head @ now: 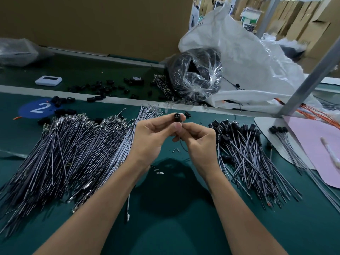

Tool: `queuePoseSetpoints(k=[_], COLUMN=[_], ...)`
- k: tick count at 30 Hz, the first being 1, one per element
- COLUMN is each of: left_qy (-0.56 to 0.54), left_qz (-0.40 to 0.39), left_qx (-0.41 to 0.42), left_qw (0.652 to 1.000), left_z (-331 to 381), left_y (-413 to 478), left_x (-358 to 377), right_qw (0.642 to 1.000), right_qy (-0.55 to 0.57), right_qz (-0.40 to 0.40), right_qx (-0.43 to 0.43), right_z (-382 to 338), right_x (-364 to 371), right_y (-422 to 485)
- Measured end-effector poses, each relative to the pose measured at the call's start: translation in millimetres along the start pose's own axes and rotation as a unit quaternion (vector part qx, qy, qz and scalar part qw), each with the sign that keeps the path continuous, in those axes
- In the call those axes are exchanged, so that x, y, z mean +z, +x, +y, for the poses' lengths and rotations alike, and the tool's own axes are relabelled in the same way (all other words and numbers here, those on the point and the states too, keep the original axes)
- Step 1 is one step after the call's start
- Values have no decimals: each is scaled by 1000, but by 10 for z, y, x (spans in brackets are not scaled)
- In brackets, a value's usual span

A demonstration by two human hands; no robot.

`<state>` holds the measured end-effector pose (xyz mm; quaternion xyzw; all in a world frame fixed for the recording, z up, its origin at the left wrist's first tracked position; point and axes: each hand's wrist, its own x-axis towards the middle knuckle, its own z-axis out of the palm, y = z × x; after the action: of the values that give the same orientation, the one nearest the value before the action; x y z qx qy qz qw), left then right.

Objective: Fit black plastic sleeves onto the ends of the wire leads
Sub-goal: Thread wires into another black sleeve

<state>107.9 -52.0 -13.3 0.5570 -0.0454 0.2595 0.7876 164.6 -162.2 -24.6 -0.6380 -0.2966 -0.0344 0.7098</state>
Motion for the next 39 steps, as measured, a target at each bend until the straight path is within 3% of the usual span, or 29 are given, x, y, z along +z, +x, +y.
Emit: queuePoseSetpoints(k=[9,18,39], left_qy=[-6,74,-70], left_qz=[19,-1,37], left_qx=[7,-12,-47], left_qw=[1000,997,996], left_z=[-5,1,97], left_y=[-25,5,-46], left_x=[-4,-116,1], right_qw=[999,1000,999], right_qy=[26,11,0], right_qz=[-27,-14,-12], right_qx=[-12,-13,-41], right_z=[-14,0,-17], right_x=[39,17,166], right_y=[-47,-66,-166])
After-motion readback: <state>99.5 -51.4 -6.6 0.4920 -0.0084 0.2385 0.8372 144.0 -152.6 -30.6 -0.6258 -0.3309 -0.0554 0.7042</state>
